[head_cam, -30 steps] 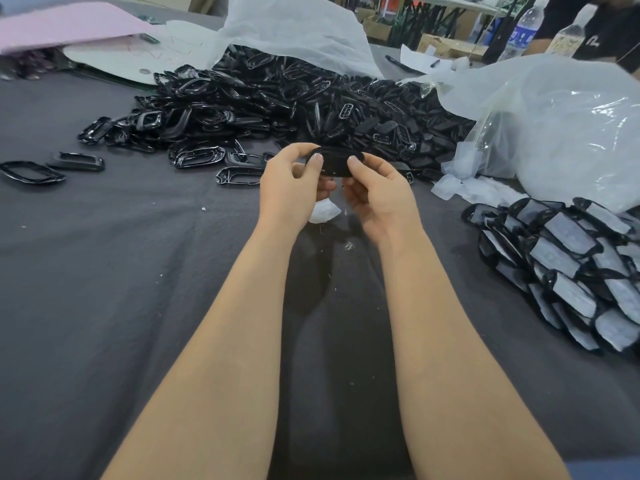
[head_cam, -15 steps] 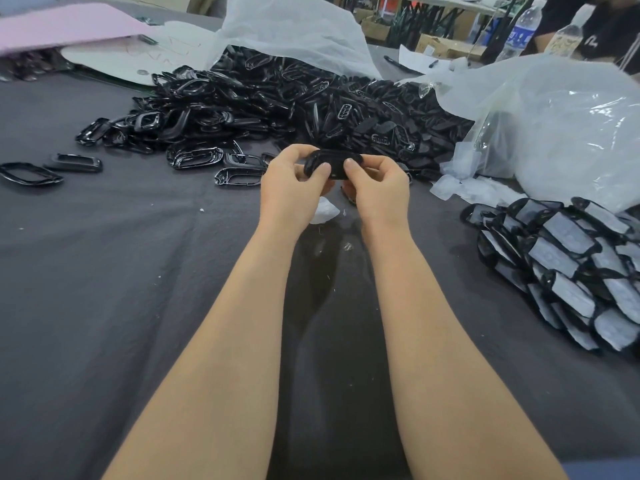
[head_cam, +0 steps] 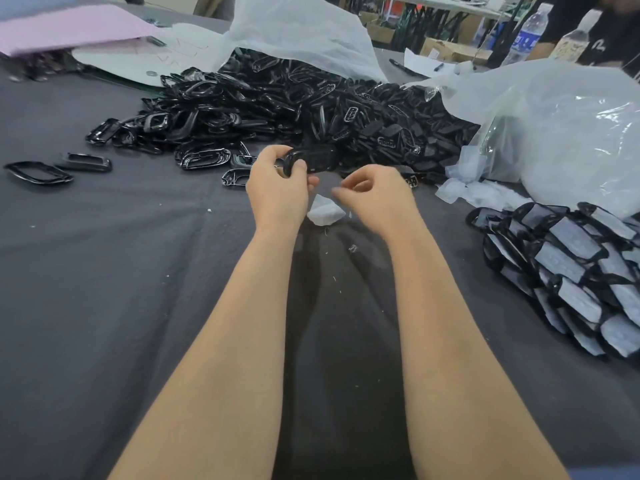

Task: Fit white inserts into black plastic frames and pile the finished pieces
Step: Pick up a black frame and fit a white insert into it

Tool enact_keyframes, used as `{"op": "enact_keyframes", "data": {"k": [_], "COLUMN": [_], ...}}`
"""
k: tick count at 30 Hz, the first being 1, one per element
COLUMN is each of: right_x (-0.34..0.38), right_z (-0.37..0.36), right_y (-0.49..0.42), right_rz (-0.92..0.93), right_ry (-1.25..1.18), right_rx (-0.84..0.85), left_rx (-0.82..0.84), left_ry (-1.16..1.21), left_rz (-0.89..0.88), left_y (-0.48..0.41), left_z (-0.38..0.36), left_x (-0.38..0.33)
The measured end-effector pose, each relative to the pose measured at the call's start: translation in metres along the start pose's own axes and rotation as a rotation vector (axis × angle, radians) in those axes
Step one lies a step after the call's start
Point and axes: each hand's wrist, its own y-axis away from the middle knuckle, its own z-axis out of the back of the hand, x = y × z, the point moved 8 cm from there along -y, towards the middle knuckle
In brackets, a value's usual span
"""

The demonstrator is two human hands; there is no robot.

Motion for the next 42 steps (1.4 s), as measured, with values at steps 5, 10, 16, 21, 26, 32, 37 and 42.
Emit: {"op": "enact_keyframes", "data": {"k": [5,10,16,21,26,32,37,42], "right_x": [0.011,0.010,-0.016,-0.020,-0.017,0.010,0.019,0.024], "right_z": [-0.032,-0.014,-0.007,-0.006,-0.001,0.003,-0.034,-0.032], "right_y": [0.013,0.004,-0.007,-0.007,-0.006,0.003,0.003,0.009], "right_rz": [0.036,0.094,-0.089,-0.121,-0.067,0.216,0.223,0.257], "right_ry": [0.254,0.125,-0.464,-0.787,-0.700,-0.081,0.179,0.078], "right_rx": [0.285,0.022,-0.123,-0.131,-0.198,-0.326,-0.105,-0.103], "left_rx": [-0.120,-0.136,-0.104,-0.076,-0.058,-0.072,-0.079,0.031], "left_ry": [0.098,0.129,0.151,0.155,0.166,0.174,0.224,0.282], "left_rz": [0.017,0.029,0.044,0.028,0.038,0.032,0.014,0.091], "left_y": [-0.003,-0.002,0.001,0.005,0.005,0.005,0.004,0.007], "left_z": [0.013,0.013,0.008,0.005,0.002,0.003,0.006,-0.007], "left_x": [0.002,0.003,0.003,-0.002,-0.001,-0.003,-0.006,0.001]}}
